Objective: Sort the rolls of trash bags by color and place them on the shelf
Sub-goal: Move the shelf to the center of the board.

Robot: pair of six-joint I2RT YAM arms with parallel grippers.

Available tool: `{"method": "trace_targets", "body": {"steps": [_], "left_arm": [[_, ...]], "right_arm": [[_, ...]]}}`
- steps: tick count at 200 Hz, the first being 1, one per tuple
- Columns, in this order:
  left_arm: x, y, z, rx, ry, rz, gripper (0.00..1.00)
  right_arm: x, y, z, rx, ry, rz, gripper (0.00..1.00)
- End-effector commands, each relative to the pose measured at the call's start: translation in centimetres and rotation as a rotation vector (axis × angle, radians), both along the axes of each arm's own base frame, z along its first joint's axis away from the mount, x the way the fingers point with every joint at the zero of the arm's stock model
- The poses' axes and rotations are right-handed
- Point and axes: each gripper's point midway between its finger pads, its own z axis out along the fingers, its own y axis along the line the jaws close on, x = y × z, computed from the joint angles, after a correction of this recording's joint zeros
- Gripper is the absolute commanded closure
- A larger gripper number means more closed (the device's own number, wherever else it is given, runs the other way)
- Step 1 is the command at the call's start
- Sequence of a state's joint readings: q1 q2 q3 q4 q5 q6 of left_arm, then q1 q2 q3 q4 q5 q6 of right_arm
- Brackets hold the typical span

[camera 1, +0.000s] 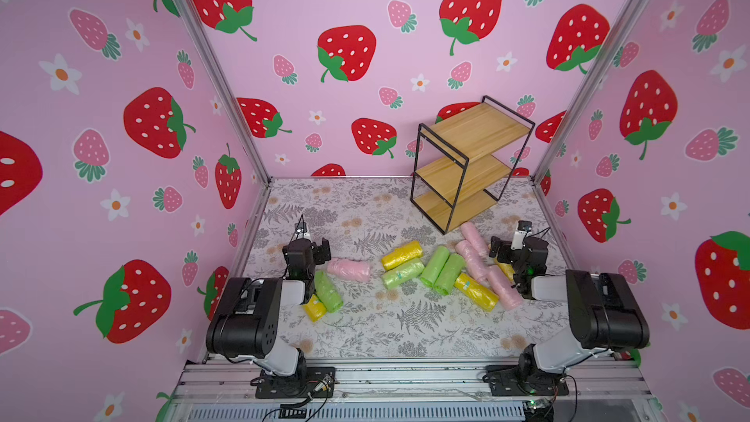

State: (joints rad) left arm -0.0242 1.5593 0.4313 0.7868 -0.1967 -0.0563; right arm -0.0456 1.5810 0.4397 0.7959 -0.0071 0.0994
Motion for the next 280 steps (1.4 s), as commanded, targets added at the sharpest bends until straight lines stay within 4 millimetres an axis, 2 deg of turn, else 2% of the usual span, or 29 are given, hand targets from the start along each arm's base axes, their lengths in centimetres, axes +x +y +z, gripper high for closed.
{"method": "trace_targets", "body": {"steps": [1,105,123,140,159,169,183,192,207,225,240,258,280], "left_arm": [[0.4,-0.1,0.9,-0.008,-0.024,-0.011,0.0],[0.4,-0.2,0.9,-0.021,-0.024,-0.022,0.0],[0.4,-0.4,1.5,-0.019,-0.022,-0.037,0.0],[0.2,0.3,3.3,-0.014,0.02,0.013,0.0],[-0.7,2.4,7.5,-0.038,0.002,0.189,0.0],[-1.2,2.3,9.8,-0.072,-0.028,0.199,0.0],[-2.3,1.7,12.5,-0.135,-0.073,0.189,0.0],[-3.0,1.2,13.7,-0.176,-0.084,0.178,0.0],[-4.2,-0.2,15.4,-0.222,-0.082,0.125,0.04],[-6.0,-2.2,17.2,-0.241,-0.082,0.047,0.12],[-7.7,-3.4,18.4,-0.256,-0.112,0.001,0.13],[-9.6,-4.3,19.5,-0.302,-0.151,-0.039,0.13],[-11.3,-5.1,20.4,-0.372,-0.182,-0.088,0.11]], "right_arm": [[0.4,0.1,0.7,-0.015,-0.02,0.007,0.01],[0.5,0.0,0.6,-0.003,-0.015,0.009,0.01],[0.3,-0.2,1.5,-0.005,-0.049,-0.005,0.01],[-0.3,-1.3,4.3,-0.021,-0.029,-0.086,0.01],[-1.4,-2.7,8.7,0.016,-0.019,-0.197,0.01],[-2.1,-3.3,10.7,0.083,-0.031,-0.272,0.01],[-3.5,-4.1,11.6,0.214,-0.001,-0.383,0.01],[-3.9,-3.3,12.2,0.25,0.033,-0.335,0.01],[-4.4,-0.4,13.2,0.316,0.068,-0.174,0.01],[-5.2,3.5,15.5,0.416,0.027,0.033,0.01],[-5.8,5.8,17.5,0.475,-0.004,0.148,0.0],[-5.8,8.4,19.6,0.48,-0.03,0.264,0.02],[-5.0,10.9,21.1,0.425,-0.051,0.332,0.02]]}}
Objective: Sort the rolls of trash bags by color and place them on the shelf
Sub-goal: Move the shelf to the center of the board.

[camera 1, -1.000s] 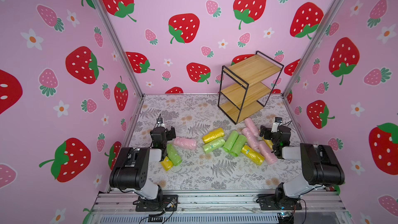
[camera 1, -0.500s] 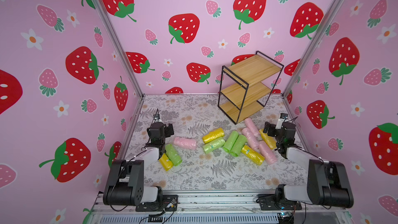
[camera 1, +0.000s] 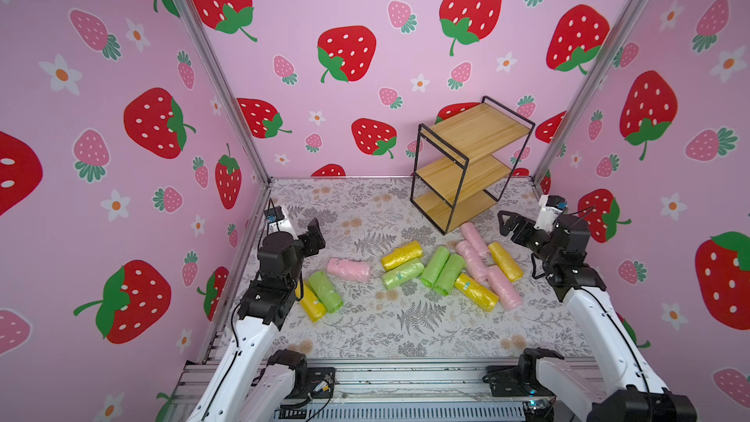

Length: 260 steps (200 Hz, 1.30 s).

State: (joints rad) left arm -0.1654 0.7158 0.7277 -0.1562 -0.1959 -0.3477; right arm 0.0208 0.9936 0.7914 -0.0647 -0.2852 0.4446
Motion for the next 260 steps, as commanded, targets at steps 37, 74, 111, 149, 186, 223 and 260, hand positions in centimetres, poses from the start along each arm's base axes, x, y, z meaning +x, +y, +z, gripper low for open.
{"method": "trace_targets", "body": {"steps": [37,74,111,149,186,223,260], "left_arm": [[-2.9,-4.0,-0.9,-0.16,0.063,-0.211,0.08],[-3.3,-6.3,-1.6,-0.161,0.103,-0.342,0.01],[-3.8,-7.3,-1.9,-0.136,0.081,-0.409,0.01],[-3.9,-7.7,-2.1,-0.127,0.071,-0.43,0.01],[-3.7,-7.8,-2.4,-0.124,0.081,-0.435,0.01],[-3.8,-7.9,-2.4,-0.118,0.082,-0.44,0.02],[-3.9,-7.6,-2.5,-0.11,0.086,-0.423,0.04]], "right_arm": [[2.8,6.3,3.9,-0.086,-0.15,0.14,0.03],[4.8,9.8,3.8,-0.212,-0.259,0.189,0.01],[6.7,10.8,2.9,-0.256,-0.266,0.191,0.02],[8.4,10.1,3.1,-0.306,-0.286,0.118,0.03],[10.3,10.3,3.0,-0.328,-0.287,0.093,0.04],[11.8,10.9,2.8,-0.316,-0.289,0.091,0.09],[12.6,11.4,2.8,-0.297,-0.282,0.088,0.29]]}}
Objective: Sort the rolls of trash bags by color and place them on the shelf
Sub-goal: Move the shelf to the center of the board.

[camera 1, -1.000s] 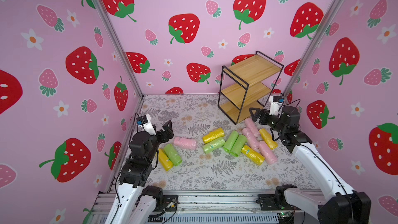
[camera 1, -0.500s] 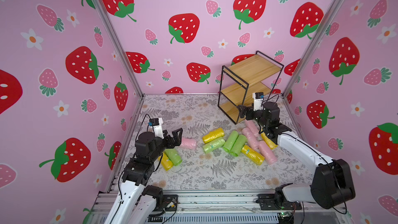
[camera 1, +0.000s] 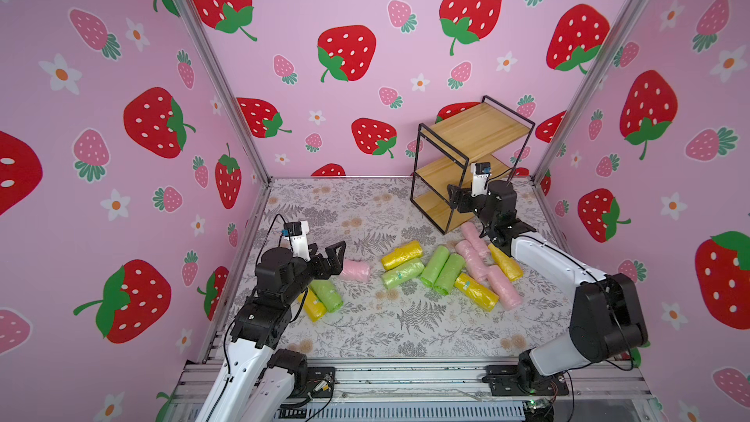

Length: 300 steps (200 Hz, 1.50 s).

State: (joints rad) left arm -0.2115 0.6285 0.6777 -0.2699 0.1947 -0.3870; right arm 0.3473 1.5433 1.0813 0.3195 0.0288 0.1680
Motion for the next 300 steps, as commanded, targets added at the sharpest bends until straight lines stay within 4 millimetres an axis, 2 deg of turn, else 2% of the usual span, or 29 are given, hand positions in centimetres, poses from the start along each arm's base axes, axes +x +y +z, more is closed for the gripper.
{"method": "trace_targets", "body": {"steps": [1,29,34,58,100,112,170,228,262,300], "left_arm": [[-0.2,-0.2,0.2,0.016,-0.02,-0.012,0.04],[-0.2,0.1,0.2,0.022,-0.024,0.003,0.04],[-0.2,0.1,0.2,0.023,-0.023,0.003,0.04],[-0.2,0.2,0.2,0.03,-0.019,0.011,0.05],[-0.4,0.5,0.1,0.033,-0.011,0.025,0.05],[-0.5,0.5,0.1,0.034,-0.008,0.024,0.05],[-0.8,1.6,0.0,0.057,0.005,0.088,0.06],[-2.1,2.6,0.2,0.061,0.011,0.131,0.06],[-2.8,2.8,0.5,0.051,0.003,0.136,0.06],[-3.2,3.1,0.6,0.046,-0.004,0.149,0.02]], "right_arm": [[0.6,0.6,2.4,0.028,-0.062,-0.006,0.3],[0.2,1.5,2.3,0.03,-0.059,0.005,0.47],[0.1,1.9,2.1,0.028,-0.057,0.011,0.53],[-0.6,3.5,1.7,0.025,-0.047,0.041,0.65],[-2.0,7.7,1.4,0.003,-0.032,0.099,0.89],[-2.2,9.0,1.4,-0.011,-0.029,0.105,1.0],[-3.7,15.5,2.1,-0.081,-0.057,0.082,1.0],[-5.2,22.7,2.2,-0.103,-0.081,0.039,1.0],[-5.2,25.6,1.4,-0.104,-0.063,0.022,1.0],[-5.0,27.9,2.2,-0.086,-0.058,0.025,1.0]]}}
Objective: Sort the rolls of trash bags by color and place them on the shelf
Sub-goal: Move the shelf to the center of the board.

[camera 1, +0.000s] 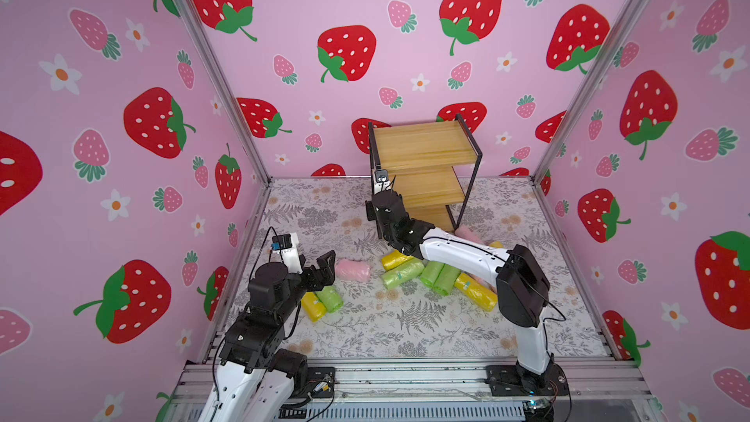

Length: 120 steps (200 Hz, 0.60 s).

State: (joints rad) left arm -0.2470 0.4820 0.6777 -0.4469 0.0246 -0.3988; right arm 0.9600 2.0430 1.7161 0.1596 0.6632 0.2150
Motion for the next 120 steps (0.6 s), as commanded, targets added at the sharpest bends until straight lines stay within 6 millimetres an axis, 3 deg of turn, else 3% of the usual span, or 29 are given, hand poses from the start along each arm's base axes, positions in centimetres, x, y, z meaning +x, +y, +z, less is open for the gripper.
{"method": "trace_targets", "body": {"steps": [1,21,31,44,56,73,120], "left_arm": [[-0.4,0.4,1.3,-0.003,-0.025,0.02,0.02],[-0.5,0.6,1.3,-0.003,-0.027,0.027,0.0],[-0.5,0.6,1.3,-0.002,-0.026,0.031,0.0],[-0.5,0.7,1.3,-0.003,-0.025,0.036,0.0],[-0.6,0.8,1.3,-0.003,-0.022,0.043,0.0],[-0.6,1.3,1.1,-0.01,-0.011,0.074,0.0],[-0.7,2.3,0.7,-0.015,0.014,0.139,0.0]], "right_arm": [[-0.7,1.9,1.3,0.006,0.007,0.038,1.0],[-0.5,2.3,1.8,0.006,0.011,0.027,0.97],[-0.4,2.4,1.9,0.004,0.019,0.026,0.79],[-0.6,2.3,1.8,-0.003,0.034,0.027,0.42],[-0.9,1.8,1.3,-0.016,0.058,0.023,0.25],[-2.0,0.7,0.4,-0.023,0.111,0.028,0.19],[-7.3,-4.0,-4.1,0.086,0.385,0.02,0.18]]}}
